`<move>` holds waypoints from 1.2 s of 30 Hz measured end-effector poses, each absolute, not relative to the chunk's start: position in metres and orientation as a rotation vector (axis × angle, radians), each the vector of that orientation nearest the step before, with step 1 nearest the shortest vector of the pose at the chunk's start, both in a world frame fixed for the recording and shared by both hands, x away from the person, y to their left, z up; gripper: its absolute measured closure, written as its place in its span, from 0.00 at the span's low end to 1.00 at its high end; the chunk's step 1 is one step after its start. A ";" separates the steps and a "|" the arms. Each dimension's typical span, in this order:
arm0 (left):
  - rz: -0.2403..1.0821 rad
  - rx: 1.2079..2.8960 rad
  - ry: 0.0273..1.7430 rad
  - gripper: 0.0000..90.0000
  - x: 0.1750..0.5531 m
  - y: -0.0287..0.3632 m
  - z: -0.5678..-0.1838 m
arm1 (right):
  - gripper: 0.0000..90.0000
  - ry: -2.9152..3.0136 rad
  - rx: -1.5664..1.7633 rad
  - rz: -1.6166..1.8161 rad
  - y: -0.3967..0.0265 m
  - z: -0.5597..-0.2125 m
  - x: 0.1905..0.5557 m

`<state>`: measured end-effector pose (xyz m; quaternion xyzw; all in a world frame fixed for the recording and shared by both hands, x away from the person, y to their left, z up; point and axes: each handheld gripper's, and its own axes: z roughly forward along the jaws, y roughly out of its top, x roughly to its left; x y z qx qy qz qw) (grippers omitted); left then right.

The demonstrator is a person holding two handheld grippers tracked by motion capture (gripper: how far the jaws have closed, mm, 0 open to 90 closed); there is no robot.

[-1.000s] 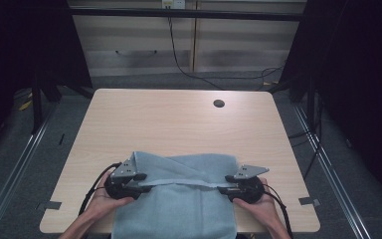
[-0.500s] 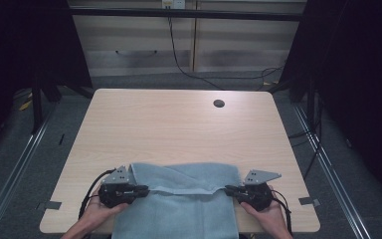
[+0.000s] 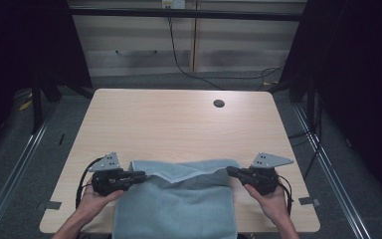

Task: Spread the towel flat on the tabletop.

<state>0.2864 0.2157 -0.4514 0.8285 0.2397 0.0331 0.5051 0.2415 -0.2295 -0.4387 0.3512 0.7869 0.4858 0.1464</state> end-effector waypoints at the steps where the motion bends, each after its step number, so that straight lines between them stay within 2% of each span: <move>1: 0.080 1.999 0.578 0.90 0.286 0.216 -0.451 | 1.00 2.265 1.011 1.398 -0.229 -0.439 0.241; 7: 0.144 1.943 0.617 0.92 0.302 0.223 -0.432 | 1.00 2.234 0.996 1.399 -0.225 -0.419 0.268; 9: 0.162 1.925 0.651 0.92 0.315 0.224 -0.427 | 1.00 2.235 0.995 1.393 -0.223 -0.416 0.275; 12: 0.240 1.899 0.728 0.92 0.349 0.229 -0.411 | 1.00 2.199 1.015 1.383 -0.216 -0.402 0.312; 15: 0.266 1.875 0.790 0.92 0.367 0.235 -0.404 | 1.00 2.176 1.025 1.376 -0.214 -0.396 0.329; 16: 0.287 1.849 0.859 0.92 0.384 0.240 -0.403 | 0.98 2.148 1.062 1.392 -0.211 -0.392 0.351; 17: 0.296 1.832 0.902 0.91 0.391 0.242 -0.404 | 0.94 2.140 1.069 1.385 -0.210 -0.392 0.358; 20: 0.308 1.810 1.000 0.79 0.406 0.249 -0.415 | 0.84 2.103 1.119 1.392 -0.203 -0.394 0.375; 21: 0.292 1.793 1.017 0.79 0.407 0.253 -0.419 | 0.81 2.095 1.131 1.385 -0.201 -0.395 0.376; 24: 0.276 1.793 1.024 0.75 0.403 0.259 -0.429 | 0.80 2.113 1.118 1.368 -0.197 -0.401 0.371; 30: 0.242 1.839 0.981 0.74 0.380 0.261 -0.444 | 0.79 2.178 1.112 1.355 -0.203 -0.416 0.349; 36: 0.173 1.985 0.897 0.77 0.354 0.248 -0.473 | 0.80 2.305 1.143 1.299 -0.203 -0.455 0.328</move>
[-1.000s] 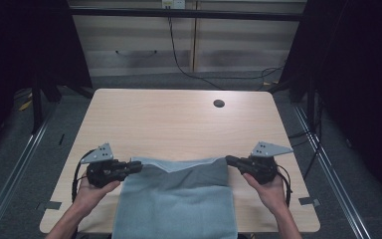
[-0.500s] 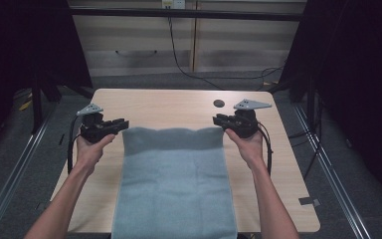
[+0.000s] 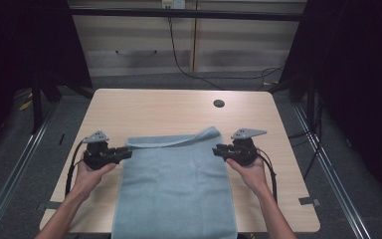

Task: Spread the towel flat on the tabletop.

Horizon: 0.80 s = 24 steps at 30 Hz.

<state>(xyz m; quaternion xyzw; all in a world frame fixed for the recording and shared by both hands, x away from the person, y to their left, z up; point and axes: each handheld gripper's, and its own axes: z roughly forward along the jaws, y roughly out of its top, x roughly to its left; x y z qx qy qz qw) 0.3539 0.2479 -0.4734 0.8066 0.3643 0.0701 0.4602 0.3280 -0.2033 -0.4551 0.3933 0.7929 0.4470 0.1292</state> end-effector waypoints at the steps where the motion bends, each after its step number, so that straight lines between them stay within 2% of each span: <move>1: 0.169 1.999 0.894 0.77 0.353 0.246 -0.480 | 0.80 2.320 1.157 1.289 -0.202 -0.464 0.326; 4: 0.150 2.010 0.921 0.77 0.353 0.241 -0.498 | 0.80 2.370 1.209 1.241 -0.198 -0.487 0.325; 6: 0.171 2.087 0.912 0.77 0.351 0.235 -0.506 | 0.80 2.399 1.226 1.218 -0.196 -0.500 0.324; 9: 0.164 2.074 0.895 0.77 0.346 0.235 -0.508 | 0.80 2.410 1.226 1.220 -0.195 -0.508 0.316; 14: 0.141 2.102 0.863 0.78 0.334 0.235 -0.507 | 0.80 2.432 1.214 1.212 -0.198 -0.507 0.303; 19: 0.090 2.175 0.767 0.80 0.310 0.233 -0.500 | 0.80 2.475 1.155 1.172 -0.204 -0.504 0.270; 24: 0.122 2.063 0.907 0.75 0.339 0.245 -0.491 | 0.81 2.463 1.163 1.190 -0.208 -0.505 0.267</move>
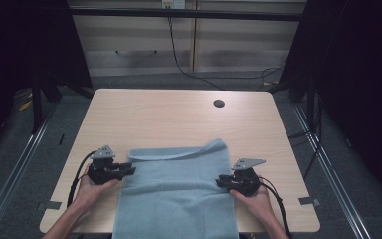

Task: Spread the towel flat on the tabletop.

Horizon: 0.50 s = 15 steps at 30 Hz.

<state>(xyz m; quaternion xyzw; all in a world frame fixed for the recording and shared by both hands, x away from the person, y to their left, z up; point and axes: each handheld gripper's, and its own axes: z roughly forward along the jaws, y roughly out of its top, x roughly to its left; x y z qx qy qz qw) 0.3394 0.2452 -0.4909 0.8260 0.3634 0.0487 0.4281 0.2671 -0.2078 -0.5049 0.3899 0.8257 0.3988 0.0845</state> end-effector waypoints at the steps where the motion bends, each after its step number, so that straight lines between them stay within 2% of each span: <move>1: 0.122 2.063 0.907 0.73 0.339 0.245 -0.491 | 0.81 2.463 1.163 1.190 -0.208 -0.505 0.267; 5: 0.111 2.020 1.015 0.64 0.370 0.249 -0.504 | 0.80 2.465 1.154 1.178 -0.205 -0.504 0.268; 8: 0.084 1.968 1.007 0.68 0.375 0.249 -0.505 | 0.80 2.464 1.149 1.180 -0.205 -0.505 0.268; 12: 0.089 2.009 1.045 0.71 0.390 0.235 -0.503 | 0.77 2.469 1.145 1.164 -0.203 -0.504 0.271; 13: 0.151 2.008 1.026 0.67 0.389 0.230 -0.499 | 0.75 2.469 1.136 1.146 -0.200 -0.503 0.272; 15: 0.166 2.004 1.000 0.64 0.388 0.230 -0.495 | 0.73 2.473 1.131 1.132 -0.200 -0.502 0.271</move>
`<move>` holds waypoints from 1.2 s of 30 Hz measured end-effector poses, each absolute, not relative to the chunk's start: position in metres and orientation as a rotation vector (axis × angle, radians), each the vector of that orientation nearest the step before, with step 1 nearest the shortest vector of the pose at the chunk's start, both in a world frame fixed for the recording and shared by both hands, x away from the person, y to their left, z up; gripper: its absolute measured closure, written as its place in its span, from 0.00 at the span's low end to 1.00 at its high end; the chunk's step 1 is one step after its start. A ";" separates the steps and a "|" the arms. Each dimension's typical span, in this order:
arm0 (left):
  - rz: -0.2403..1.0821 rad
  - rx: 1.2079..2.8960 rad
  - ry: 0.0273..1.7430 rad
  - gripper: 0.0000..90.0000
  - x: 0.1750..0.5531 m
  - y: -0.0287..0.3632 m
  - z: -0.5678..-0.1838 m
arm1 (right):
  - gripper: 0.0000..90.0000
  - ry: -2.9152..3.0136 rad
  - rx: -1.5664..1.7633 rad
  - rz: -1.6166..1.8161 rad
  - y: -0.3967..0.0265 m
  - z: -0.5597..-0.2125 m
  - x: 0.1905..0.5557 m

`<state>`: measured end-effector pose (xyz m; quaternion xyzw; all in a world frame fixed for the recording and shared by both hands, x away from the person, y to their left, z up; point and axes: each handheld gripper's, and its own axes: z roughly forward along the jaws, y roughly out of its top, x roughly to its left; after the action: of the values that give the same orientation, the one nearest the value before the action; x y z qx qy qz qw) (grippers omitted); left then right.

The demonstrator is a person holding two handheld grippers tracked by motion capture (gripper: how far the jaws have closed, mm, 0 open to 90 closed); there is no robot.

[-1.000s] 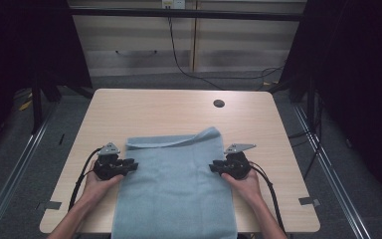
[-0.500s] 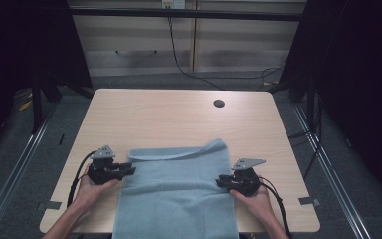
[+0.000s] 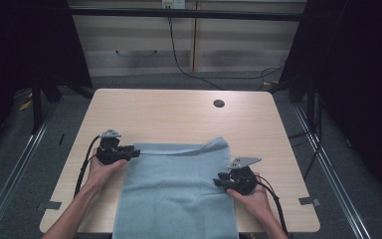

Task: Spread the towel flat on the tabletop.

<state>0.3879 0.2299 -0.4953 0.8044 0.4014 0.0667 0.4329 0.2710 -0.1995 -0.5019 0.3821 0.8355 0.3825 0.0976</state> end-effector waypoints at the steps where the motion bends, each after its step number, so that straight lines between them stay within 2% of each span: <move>1: 0.204 2.020 0.997 0.63 0.387 0.230 -0.495 | 0.73 2.473 1.130 1.133 -0.200 -0.502 0.271; 4: 0.182 2.088 0.971 0.62 0.385 0.229 -0.502 | 0.71 2.456 1.130 1.141 -0.202 -0.500 0.273; 6: 0.195 2.114 0.944 0.66 0.382 0.227 -0.504 | 0.70 2.436 1.141 1.176 -0.202 -0.499 0.275; 8: 0.283 2.143 0.900 0.72 0.371 0.224 -0.505 | 0.70 2.447 1.140 1.161 -0.200 -0.499 0.275; 10: 0.309 2.159 0.875 0.79 0.366 0.223 -0.505 | 0.70 2.461 1.125 1.133 -0.198 -0.503 0.273; 12: 0.291 2.181 0.819 0.88 0.353 0.225 -0.504 | 0.70 2.471 1.135 1.142 -0.198 -0.503 0.269; 16: 0.227 2.198 0.782 0.94 0.334 0.228 -0.503 | 0.70 2.512 1.104 1.127 -0.197 -0.500 0.251; 19: 0.178 2.208 0.760 0.94 0.322 0.233 -0.501 | 0.70 2.537 1.083 1.123 -0.198 -0.499 0.237; 23: 0.197 2.200 0.758 0.91 0.325 0.232 -0.500 | 0.68 2.556 1.074 1.122 -0.200 -0.498 0.232; 31: 0.286 2.065 0.833 0.82 0.356 0.244 -0.488 | 0.61 2.376 1.114 1.185 -0.205 -0.479 0.302; 33: 0.257 2.058 0.863 0.80 0.365 0.243 -0.491 | 0.61 2.373 1.125 1.181 -0.205 -0.479 0.309; 36: 0.220 2.021 0.914 0.77 0.383 0.242 -0.497 | 0.62 2.385 1.182 1.158 -0.202 -0.487 0.338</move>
<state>0.3833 0.2416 -0.4972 0.8140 0.3681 0.0886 0.4405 0.3380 -0.2019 -0.4866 0.4042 0.8158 0.3961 0.1190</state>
